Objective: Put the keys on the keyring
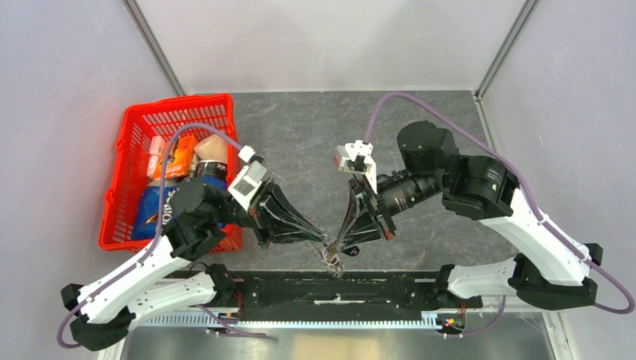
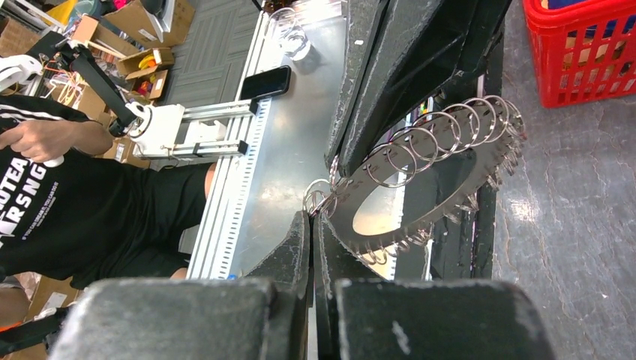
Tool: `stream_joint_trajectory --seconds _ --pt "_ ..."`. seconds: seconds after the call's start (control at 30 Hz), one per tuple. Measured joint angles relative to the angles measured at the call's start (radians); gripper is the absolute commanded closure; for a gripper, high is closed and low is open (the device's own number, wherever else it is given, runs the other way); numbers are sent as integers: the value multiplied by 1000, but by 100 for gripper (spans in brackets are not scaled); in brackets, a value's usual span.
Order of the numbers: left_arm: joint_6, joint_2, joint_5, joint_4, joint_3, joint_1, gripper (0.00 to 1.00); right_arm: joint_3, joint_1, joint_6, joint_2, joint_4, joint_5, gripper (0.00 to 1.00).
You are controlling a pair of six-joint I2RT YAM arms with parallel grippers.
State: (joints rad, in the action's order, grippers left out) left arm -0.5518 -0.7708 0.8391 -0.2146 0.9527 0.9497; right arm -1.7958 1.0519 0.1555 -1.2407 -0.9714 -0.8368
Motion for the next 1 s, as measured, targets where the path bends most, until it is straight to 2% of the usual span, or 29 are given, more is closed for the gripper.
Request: stream_joint_trajectory --seconds 0.1,0.27,0.43,0.73,1.0 --pt "0 2 -12 0 0 0 98 47 0 13 21 40 -3 94" --pt "0 2 -31 -5 -1 1 98 105 0 37 40 79 -4 66" --pt "0 10 -47 -23 -1 1 98 111 0 38 47 72 2 51" --pt "0 15 -52 -27 -1 1 98 8 0 36 60 55 94 50" --pt "-1 20 -56 -52 -10 1 98 -37 0 35 42 70 151 56"
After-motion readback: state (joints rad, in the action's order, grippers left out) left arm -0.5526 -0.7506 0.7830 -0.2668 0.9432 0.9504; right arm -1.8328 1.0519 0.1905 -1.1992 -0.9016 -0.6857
